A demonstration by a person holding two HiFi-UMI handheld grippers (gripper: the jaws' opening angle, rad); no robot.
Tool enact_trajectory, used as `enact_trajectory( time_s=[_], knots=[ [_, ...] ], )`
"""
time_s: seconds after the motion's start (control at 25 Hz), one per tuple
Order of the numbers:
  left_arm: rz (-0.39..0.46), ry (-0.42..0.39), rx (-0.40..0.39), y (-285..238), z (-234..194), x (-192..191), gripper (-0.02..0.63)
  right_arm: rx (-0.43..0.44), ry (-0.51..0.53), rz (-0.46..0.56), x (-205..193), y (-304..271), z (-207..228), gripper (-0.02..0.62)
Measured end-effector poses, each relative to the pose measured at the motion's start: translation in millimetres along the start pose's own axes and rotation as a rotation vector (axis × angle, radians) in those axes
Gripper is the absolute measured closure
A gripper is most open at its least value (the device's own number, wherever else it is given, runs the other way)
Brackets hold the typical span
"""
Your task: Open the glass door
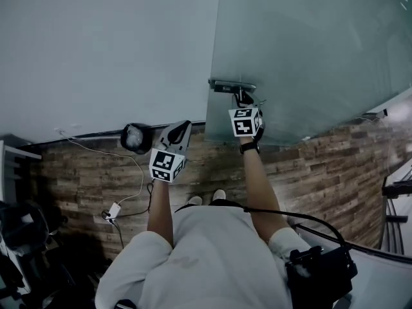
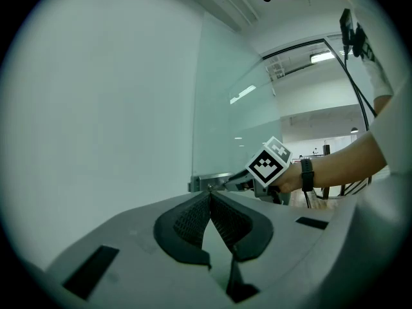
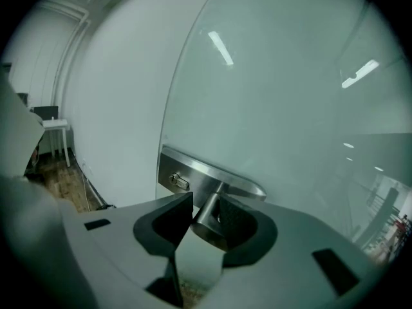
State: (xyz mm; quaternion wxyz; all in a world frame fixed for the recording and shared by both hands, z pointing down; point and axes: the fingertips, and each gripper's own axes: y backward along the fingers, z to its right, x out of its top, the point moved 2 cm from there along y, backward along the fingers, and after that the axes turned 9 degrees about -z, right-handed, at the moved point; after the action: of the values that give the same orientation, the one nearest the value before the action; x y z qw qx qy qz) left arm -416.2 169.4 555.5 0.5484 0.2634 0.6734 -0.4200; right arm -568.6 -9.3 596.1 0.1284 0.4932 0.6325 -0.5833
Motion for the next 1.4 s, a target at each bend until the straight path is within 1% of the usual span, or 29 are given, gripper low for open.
enact_trajectory(
  time_s=[0.16, 0.24, 0.36, 0.44, 0.6, 0.72, 0.88, 0.92, 0.96, 1.08, 1.16, 1.2, 1.24, 1.4],
  knots=[
    [-0.014, -0.002, 0.007, -14.1, 4.4, 2.7, 0.603, 0.010, 0.027, 0.006, 9.7, -16.5, 4.1, 0.476],
    [-0.021, -0.011, -0.004, -24.8, 7.4, 6.9, 0.603, 0.011, 0.074, 0.009, 12.4, -24.0, 5.1, 0.469],
    [-0.011, -0.026, -0.045, -48.4, 8.9, 18.5, 0.603, -0.021, 0.152, 0.021, 20.9, -40.1, 9.0, 0.466],
    [-0.007, -0.040, -0.087, -66.9, 9.9, 24.4, 0.603, -0.036, 0.166, 0.020, 26.1, -50.4, 12.6, 0.466],
    [-0.008, -0.076, -0.177, -101.9, 1.8, 29.1, 0.603, -0.039, 0.155, 0.007, 32.3, -64.9, 11.1, 0.466],
    [0.006, -0.111, -0.271, -130.0, -7.6, 39.5, 0.603, -0.067, 0.143, 0.011, 38.2, -72.5, 15.9, 0.466],
    [-0.014, -0.158, -0.395, -149.0, -17.5, 48.3, 0.603, -0.099, 0.119, 0.005, 41.0, -78.2, 18.1, 0.466],
    [-0.015, -0.168, -0.420, -152.8, -22.1, 49.6, 0.602, -0.115, 0.094, 0.022, 43.3, -79.7, 19.0, 0.466],
    [-0.015, -0.180, -0.442, -156.4, -26.9, 49.9, 0.603, -0.134, 0.038, 0.048, 45.0, -79.0, 20.2, 0.466],
    [-0.011, -0.222, -0.502, -166.4, -32.4, 48.5, 0.603, -0.209, -0.208, 0.126, 34.8, -56.5, 19.1, 0.469],
    [0.005, -0.223, -0.562, -171.1, -21.9, 55.6, 0.603, -0.266, -0.304, 0.137, 22.7, -20.6, 13.8, 0.475],
    [0.012, -0.214, -0.604, -170.1, -9.1, 61.7, 0.603, -0.302, -0.345, 0.138, 14.8, 5.1, 11.6, 0.494],
    [0.019, -0.207, -0.655, -166.7, 8.5, 68.0, 0.603, -0.346, -0.386, 0.139, 4.3, 34.0, 10.1, 0.528],
    [0.062, -0.208, -0.864, -151.0, 95.5, 83.2, 0.603, -0.549, -0.514, 0.151, -43.7, 140.6, 13.1, 0.583]
  ],
)
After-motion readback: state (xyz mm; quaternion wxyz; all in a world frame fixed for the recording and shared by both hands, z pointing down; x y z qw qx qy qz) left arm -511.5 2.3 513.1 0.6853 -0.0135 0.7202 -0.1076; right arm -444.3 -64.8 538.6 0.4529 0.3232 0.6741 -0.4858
